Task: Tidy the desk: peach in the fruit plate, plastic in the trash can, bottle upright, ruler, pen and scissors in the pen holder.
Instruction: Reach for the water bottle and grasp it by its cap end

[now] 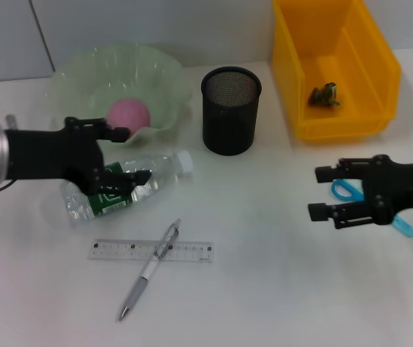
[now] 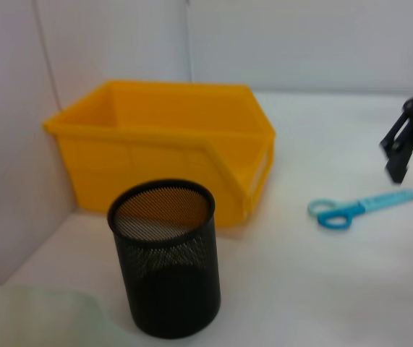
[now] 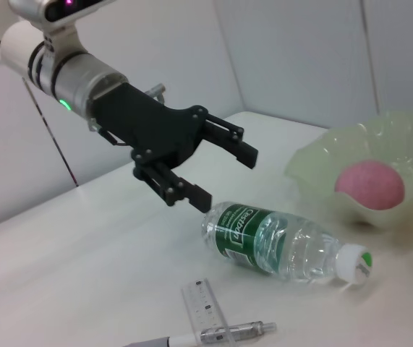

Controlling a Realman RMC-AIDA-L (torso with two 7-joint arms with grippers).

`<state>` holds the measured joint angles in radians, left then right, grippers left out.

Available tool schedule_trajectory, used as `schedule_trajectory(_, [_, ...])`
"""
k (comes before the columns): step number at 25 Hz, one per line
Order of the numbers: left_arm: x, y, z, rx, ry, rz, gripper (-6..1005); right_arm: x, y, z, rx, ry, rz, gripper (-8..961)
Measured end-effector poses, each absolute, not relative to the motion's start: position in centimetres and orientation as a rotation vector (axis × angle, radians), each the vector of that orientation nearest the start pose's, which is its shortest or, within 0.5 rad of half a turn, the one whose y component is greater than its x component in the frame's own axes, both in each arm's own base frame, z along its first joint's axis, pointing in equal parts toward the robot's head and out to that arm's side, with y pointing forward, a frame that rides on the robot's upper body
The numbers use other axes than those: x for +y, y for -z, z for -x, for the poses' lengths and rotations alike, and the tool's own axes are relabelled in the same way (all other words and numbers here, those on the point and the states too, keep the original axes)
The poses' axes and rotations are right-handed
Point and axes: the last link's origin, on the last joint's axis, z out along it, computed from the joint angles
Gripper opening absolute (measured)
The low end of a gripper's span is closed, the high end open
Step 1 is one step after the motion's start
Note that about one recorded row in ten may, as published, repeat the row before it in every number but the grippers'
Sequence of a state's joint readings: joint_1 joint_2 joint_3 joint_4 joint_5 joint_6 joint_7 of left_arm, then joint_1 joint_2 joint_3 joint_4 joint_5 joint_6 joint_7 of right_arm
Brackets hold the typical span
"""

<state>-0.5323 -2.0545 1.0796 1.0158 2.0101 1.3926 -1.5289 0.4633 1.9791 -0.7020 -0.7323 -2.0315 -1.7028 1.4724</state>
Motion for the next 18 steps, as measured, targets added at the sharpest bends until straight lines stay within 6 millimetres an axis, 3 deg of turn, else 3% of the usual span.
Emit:
schedule_trajectory(5, [38.2, 0.2, 18.6, -0.195, 0.155, 2.852, 817, 29.9, -4.6, -30.1, 0.681, -0.617, 2.750, 843])
schedule_trajectory(18, [41.1, 2.9, 17.5, -0.306, -0.102, 2.818, 818, 28.5, -3.4, -31.1, 0.648, -0.618, 2.765, 843])
